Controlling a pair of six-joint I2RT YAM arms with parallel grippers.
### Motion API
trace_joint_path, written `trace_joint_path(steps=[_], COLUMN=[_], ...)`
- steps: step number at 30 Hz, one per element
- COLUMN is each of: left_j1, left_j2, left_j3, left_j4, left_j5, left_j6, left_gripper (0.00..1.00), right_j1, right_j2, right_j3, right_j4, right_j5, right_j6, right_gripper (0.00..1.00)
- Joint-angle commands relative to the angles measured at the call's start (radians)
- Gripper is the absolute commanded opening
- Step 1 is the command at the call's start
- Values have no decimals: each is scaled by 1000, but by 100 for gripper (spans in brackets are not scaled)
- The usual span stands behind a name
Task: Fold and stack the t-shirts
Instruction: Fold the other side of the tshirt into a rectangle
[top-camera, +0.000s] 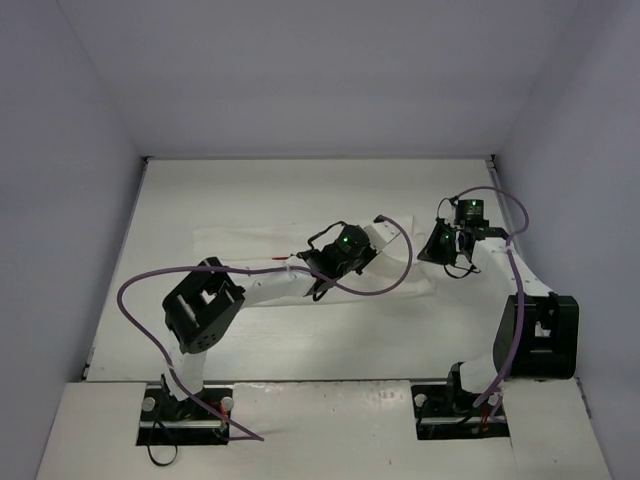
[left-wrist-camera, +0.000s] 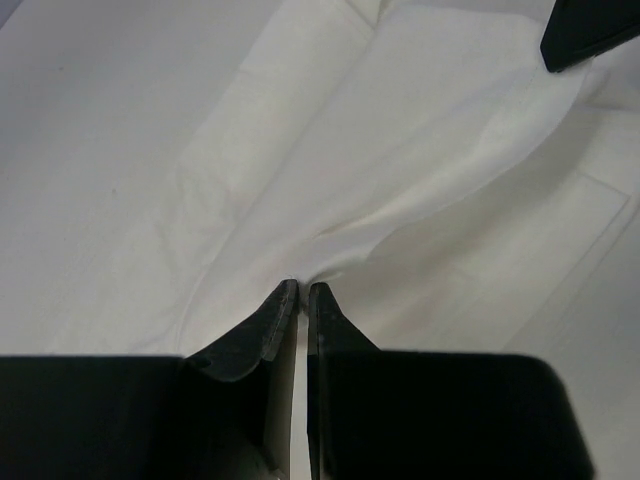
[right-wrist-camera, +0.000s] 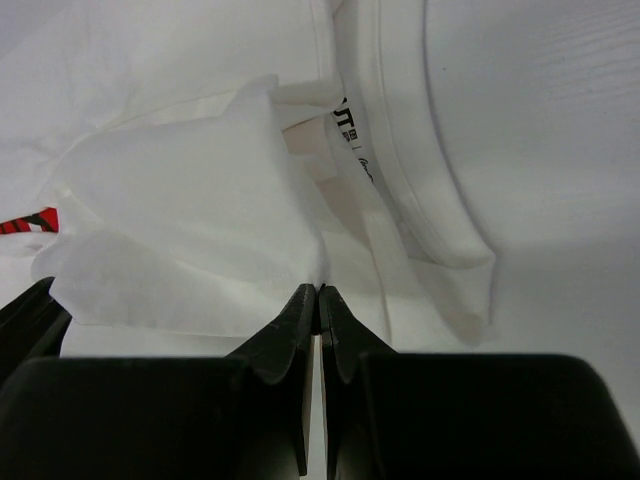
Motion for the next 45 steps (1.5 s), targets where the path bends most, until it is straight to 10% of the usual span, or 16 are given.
trace_joint_path(steps=[1, 45], left_j1=[7, 41], left_j2=[-93, -217], left_j3=[-16, -139], left_j4=[6, -73], left_j5=[30, 114], left_j6=[5, -81], left_gripper=[0, 0], right_j1=[-1, 56], right_j2=[-59, -113], right_j3=[-16, -13], right_j4=[12, -108], right_j5=[30, 143], right_j6=[-7, -18], right_gripper=[0, 0])
